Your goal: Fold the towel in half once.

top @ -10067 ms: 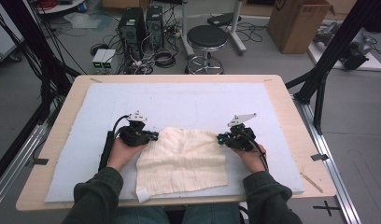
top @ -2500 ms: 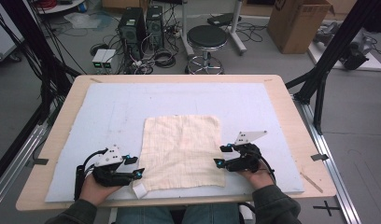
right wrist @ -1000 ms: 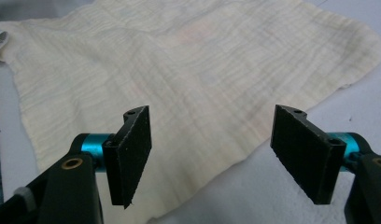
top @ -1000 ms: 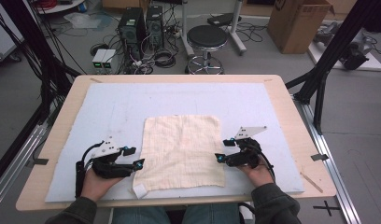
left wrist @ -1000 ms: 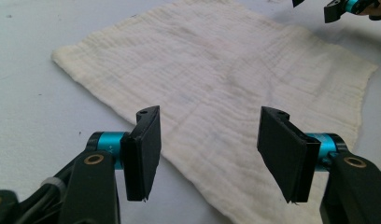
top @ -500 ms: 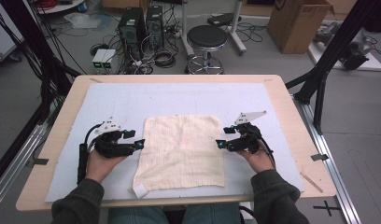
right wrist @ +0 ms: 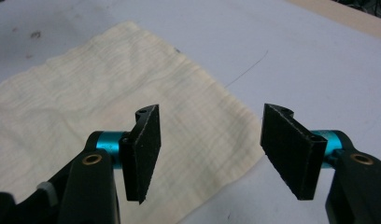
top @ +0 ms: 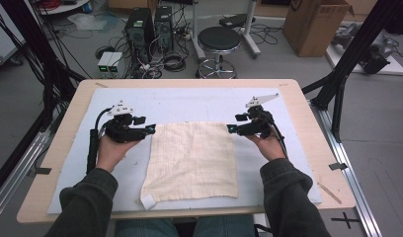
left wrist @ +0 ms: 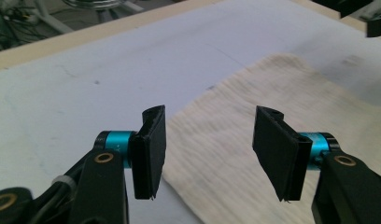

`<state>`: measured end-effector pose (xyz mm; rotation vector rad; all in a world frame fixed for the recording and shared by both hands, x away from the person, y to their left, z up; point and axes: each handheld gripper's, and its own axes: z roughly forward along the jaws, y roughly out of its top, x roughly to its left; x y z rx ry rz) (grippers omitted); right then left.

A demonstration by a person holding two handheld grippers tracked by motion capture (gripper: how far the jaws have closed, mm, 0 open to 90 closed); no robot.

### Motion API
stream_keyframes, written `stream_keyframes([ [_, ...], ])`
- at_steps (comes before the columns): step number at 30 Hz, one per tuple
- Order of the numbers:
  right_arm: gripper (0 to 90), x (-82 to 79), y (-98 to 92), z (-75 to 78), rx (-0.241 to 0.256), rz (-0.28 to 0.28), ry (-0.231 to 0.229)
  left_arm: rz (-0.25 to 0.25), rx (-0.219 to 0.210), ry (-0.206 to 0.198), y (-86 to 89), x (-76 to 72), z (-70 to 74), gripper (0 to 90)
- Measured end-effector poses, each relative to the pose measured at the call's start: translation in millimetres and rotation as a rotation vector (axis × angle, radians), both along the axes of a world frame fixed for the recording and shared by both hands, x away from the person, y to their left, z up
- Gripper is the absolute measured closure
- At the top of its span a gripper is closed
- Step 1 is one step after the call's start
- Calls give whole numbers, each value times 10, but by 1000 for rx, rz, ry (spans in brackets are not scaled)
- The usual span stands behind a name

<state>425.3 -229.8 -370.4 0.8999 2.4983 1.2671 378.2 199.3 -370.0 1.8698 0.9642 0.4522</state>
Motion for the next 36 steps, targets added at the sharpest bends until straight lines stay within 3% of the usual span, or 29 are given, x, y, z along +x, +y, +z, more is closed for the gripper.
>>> stream_keyframes([
  [6, 446, 196, -1, -101, -1, -49, 53, 82, -46, 58, 47, 215, -156, 489],
  [9, 486, 259, 7, -170, -10, -59, 62, 137, -34, 67, 14, 291, -231, 476],
  [11, 500, 296, 7, -203, 9, -64, 72, 152, -42, 95, -9, 352, -306, 476],
  [16, 562, 376, 7, -294, 9, -86, 87, 154, 1, 135, -71, 441, -453, 520],
  [18, 587, 400, 7, -337, 2, -94, 108, 151, -5, 149, -98, 462, -502, 536],
  [21, 639, 441, 9, -411, -16, -95, 139, 147, 24, 160, -153, 484, -562, 501],
  [25, 655, 476, 22, -480, -31, -115, 153, 143, 45, 191, -162, 515, -633, 529],
  [29, 656, 515, 44, -546, -40, -128, 170, 137, 42, 200, -186, 534, -679, 604],
  [33, 671, 555, 46, -636, -51, -152, 216, 162, 23, 223, -194, 553, -702, 664],
  [36, 705, 551, 71, -646, -48, -155, 218, 169, 33, 213, -229, 557, -729, 700],
])
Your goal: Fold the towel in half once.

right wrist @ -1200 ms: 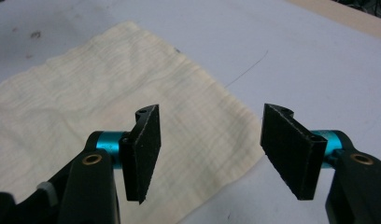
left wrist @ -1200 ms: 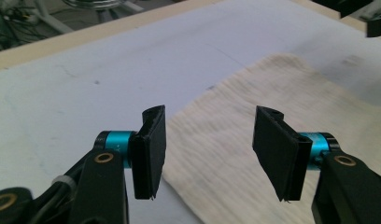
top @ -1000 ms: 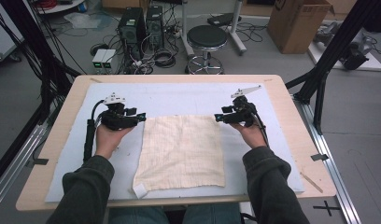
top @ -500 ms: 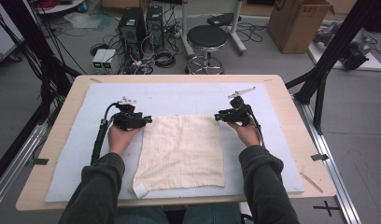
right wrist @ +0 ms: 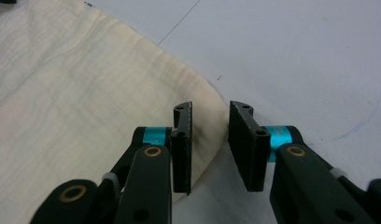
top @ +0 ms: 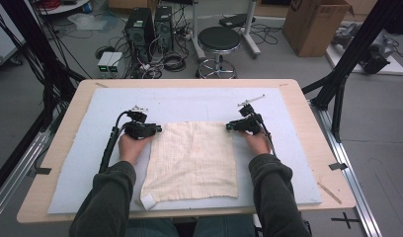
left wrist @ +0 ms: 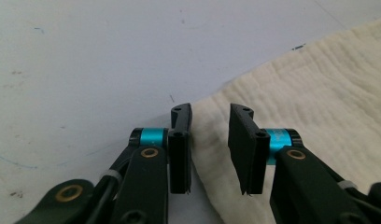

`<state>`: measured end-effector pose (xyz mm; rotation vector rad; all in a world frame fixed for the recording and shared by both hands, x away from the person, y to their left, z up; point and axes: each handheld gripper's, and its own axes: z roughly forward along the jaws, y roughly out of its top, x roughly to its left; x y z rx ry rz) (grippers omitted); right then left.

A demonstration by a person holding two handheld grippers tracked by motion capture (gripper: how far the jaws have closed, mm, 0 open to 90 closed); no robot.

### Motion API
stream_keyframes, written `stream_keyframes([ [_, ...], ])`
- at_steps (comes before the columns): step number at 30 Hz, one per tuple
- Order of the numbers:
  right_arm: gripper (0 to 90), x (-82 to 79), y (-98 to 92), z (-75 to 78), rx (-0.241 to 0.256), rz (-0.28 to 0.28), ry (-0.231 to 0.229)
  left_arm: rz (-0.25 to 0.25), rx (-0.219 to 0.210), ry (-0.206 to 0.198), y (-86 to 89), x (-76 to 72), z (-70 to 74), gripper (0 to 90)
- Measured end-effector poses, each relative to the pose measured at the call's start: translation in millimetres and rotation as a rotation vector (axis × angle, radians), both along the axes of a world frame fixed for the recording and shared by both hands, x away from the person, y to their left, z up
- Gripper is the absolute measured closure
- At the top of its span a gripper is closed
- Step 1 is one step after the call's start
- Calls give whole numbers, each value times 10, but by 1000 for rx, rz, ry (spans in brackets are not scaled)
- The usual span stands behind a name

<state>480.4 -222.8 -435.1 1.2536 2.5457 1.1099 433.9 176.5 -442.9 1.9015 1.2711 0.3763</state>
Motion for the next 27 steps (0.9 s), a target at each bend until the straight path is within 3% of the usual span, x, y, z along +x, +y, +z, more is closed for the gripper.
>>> stream_keyframes([
  [2, 738, -4, 29, -1, -19, 1, -17, 4, 50, -21, -16, -9, 5, 779],
  [5, 831, 1, 32, 0, -7, 18, 3, 10, 43, -11, -1, -3, 8, 865],
  [9, 849, -7, 63, 17, -1, 35, -10, -5, 56, -21, 18, -2, 20, 873],
  [12, 855, -1, 73, 65, -17, 30, -27, 7, 32, -36, 59, 6, 65, 873],
  [23, 860, 72, 180, 351, 10, 30, -72, 62, -7, -117, 209, 61, 366, 876],
  [27, 860, 96, 160, 495, 55, 27, -103, 69, -33, -136, 267, 66, 455, 876],
])
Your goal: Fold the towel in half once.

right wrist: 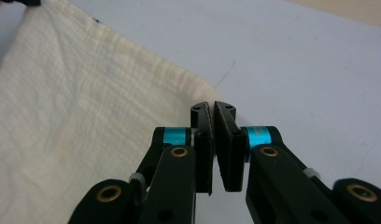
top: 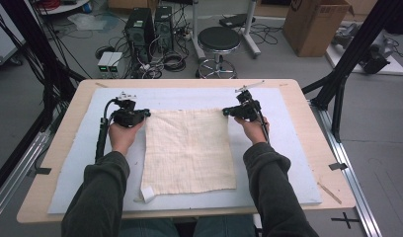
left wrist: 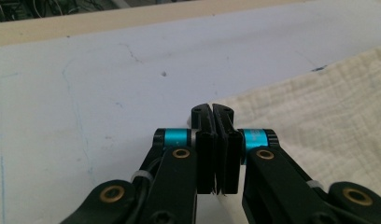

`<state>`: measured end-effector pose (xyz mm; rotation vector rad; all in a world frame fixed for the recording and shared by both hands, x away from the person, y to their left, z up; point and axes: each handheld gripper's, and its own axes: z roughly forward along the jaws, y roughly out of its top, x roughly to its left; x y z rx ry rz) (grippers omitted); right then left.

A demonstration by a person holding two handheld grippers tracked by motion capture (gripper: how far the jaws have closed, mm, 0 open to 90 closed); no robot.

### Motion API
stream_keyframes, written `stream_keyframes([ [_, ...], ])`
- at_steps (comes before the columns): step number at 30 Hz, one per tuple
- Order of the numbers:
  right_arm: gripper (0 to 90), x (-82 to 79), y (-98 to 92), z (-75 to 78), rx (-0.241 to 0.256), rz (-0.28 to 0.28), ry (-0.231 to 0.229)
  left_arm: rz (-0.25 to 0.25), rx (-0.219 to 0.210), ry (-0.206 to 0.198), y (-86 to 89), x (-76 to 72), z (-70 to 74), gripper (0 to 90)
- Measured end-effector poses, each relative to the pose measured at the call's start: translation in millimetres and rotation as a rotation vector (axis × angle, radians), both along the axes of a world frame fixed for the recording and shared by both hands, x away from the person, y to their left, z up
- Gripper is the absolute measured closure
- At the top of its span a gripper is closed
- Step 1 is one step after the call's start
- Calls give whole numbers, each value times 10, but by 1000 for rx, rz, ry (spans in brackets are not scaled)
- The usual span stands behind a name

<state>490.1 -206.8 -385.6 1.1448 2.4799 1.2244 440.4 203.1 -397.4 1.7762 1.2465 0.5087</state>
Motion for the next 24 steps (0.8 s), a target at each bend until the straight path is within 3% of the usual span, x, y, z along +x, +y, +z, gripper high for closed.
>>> stream_keyframes([
  [6, 860, -11, -22, -59, 54, 0, 34, -14, 12, 19, -7, -32, -25, 876],
  [8, 860, -19, -19, -91, 48, 5, 37, -17, 10, 16, -4, -56, -38, 876],
  [11, 861, -43, -46, -120, 61, 4, 51, -13, -20, 10, 38, -93, -53, 877],
  [18, 861, -136, -51, -42, 117, 53, 22, -59, -50, -26, 58, -221, -26, 877],
  [24, 861, -257, -46, 0, 115, 85, 0, -69, -73, -39, 95, -358, -36, 877],
])
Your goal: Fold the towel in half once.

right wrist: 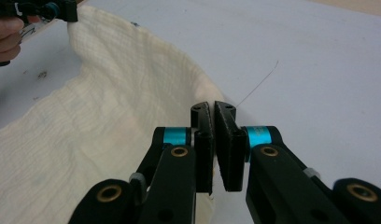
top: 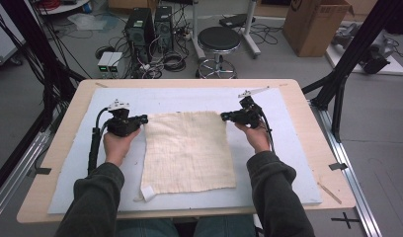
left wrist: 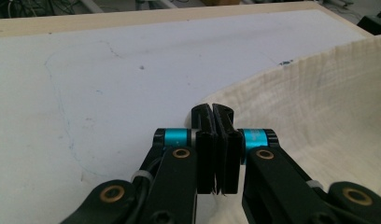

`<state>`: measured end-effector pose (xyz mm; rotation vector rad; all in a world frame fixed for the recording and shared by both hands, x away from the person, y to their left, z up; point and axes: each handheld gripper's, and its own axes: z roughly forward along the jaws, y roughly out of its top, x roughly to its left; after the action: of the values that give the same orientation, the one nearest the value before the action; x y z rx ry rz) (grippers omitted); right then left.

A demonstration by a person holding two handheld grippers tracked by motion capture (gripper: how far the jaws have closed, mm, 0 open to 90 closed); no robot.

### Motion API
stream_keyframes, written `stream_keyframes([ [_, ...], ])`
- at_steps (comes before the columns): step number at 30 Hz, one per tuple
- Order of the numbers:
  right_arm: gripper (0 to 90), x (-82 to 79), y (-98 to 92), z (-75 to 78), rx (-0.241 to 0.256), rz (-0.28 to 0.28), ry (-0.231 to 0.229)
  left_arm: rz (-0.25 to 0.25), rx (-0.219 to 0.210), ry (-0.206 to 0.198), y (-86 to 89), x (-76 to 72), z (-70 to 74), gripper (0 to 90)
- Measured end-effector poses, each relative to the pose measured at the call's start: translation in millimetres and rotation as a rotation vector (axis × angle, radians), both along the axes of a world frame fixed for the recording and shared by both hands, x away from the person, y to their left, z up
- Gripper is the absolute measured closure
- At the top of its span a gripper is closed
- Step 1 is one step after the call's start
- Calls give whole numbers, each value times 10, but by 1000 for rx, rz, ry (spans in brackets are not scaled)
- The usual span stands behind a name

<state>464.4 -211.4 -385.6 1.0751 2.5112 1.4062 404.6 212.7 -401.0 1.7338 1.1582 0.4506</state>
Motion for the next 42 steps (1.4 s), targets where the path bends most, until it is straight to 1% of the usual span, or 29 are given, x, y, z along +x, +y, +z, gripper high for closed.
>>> stream_keyframes([
  [2, 861, -37, -27, -16, 1, 7, -5, -14, 5, -3, 2, -48, 2, 876],
  [4, 861, -70, -49, -37, -14, 16, 1, -22, 10, -12, 4, -88, 9, 877],
  [5, 861, -85, -58, -43, -27, 22, -2, -23, 10, -18, 5, -106, 16, 877],
  [6, 860, -110, -72, -41, -28, 18, -7, -25, 11, -21, 6, -122, 22, 876],
  [8, 861, -152, -108, -34, 2, 19, -14, -37, 20, -27, 11, -155, 39, 876],
  [9, 861, -171, -118, -31, 2, 25, -23, -44, 22, -30, 13, -172, 46, 876],
  [13, 860, -241, -142, -31, 2, 39, -22, -70, 32, -47, -12, -243, 68, 876],
  [17, 861, -304, -145, 27, 8, 57, -44, -79, 16, -45, 6, -318, 46, 877],
  [19, 860, -326, -142, 40, 5, 67, -47, -86, 12, -48, 14, -349, 34, 877],
  [22, 860, -360, -137, 49, -3, 81, -45, -105, 24, -46, 10, -396, 37, 876],
  [23, 860, -373, -135, 56, -4, 84, -41, -110, 27, -53, 2, -414, 47, 876],
  [25, 860, -400, -136, 73, -15, 92, -51, -124, 36, -58, -4, -439, 66, 876],
  [27, 860, -433, -155, 94, -9, 99, -56, -132, 42, -65, -5, -478, 74, 877],
  [29, 860, -470, -174, 110, -4, 103, -68, -137, 31, -66, 11, -514, 61, 877],
  [30, 860, -492, -186, 105, -1, 103, -73, -136, 26, -65, 16, -527, 51, 876],
  [31, 860, -504, -193, 100, -8, 106, -71, -136, 28, -66, 23, -545, 39, 876],
  [34, 860, -548, -222, 54, -8, 112, -66, -142, 20, -64, 42, -595, 14, 877],
  [36, 861, -580, -229, 28, -2, 117, -64, -151, 25, -65, 36, -626, 10, 877],
  [38, 860, -607, -223, 19, -11, 127, -65, -161, 37, -67, 33, -657, 16, 877],
  [42, 860, -653, -223, 7, -15, 140, -64, -166, 39, -70, 39, -716, 3, 876],
])
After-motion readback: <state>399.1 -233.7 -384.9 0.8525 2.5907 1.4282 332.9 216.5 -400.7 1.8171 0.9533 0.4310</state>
